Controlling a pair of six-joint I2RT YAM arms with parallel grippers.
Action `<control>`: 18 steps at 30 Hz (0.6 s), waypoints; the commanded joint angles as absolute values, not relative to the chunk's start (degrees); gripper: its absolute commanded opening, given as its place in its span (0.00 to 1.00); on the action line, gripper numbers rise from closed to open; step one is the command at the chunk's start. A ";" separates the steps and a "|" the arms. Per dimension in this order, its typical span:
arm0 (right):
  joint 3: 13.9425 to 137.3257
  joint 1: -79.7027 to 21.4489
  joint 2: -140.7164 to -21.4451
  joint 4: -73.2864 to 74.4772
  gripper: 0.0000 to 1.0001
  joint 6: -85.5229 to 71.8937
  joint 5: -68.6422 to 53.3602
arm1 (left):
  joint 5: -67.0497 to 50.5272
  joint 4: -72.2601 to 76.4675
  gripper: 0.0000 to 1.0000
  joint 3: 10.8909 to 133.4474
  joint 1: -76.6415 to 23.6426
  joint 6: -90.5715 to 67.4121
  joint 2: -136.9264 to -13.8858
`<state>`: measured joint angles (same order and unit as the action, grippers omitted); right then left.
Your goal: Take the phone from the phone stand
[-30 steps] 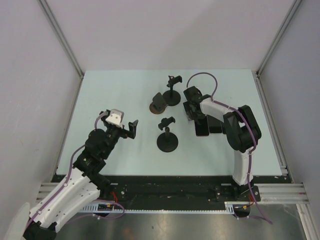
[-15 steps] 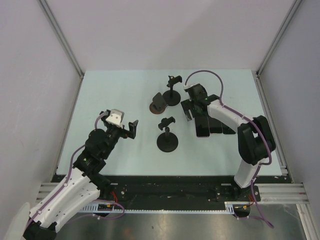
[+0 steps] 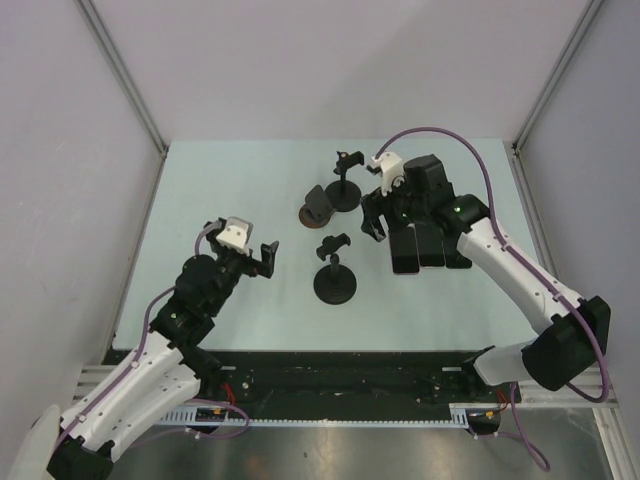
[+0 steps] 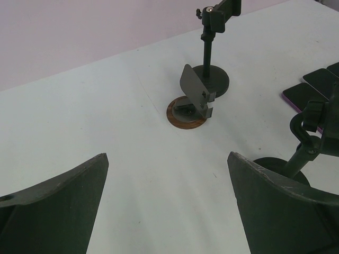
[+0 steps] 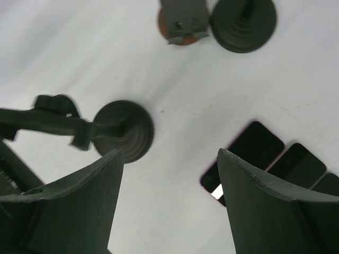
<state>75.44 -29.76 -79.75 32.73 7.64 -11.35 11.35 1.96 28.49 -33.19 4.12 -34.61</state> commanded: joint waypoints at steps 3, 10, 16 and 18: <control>75.59 -34.18 -77.08 33.93 0.76 9.32 -18.54 | 10.02 3.16 1.00 28.56 -32.70 5.45 -35.16; 75.59 -38.40 -80.23 32.26 0.72 7.39 -15.74 | 9.84 3.25 1.00 28.56 -32.70 5.45 -35.33; 75.59 -39.37 -82.52 29.10 0.59 6.68 -14.50 | 10.11 3.25 1.00 28.39 -32.70 5.45 -34.54; 75.59 -39.64 -82.97 28.13 0.50 6.59 -14.68 | 10.19 3.25 1.00 28.48 -32.70 5.45 -34.02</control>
<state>75.44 -39.00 -82.21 31.88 7.38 -15.62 11.20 1.98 28.49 -33.19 4.08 -35.22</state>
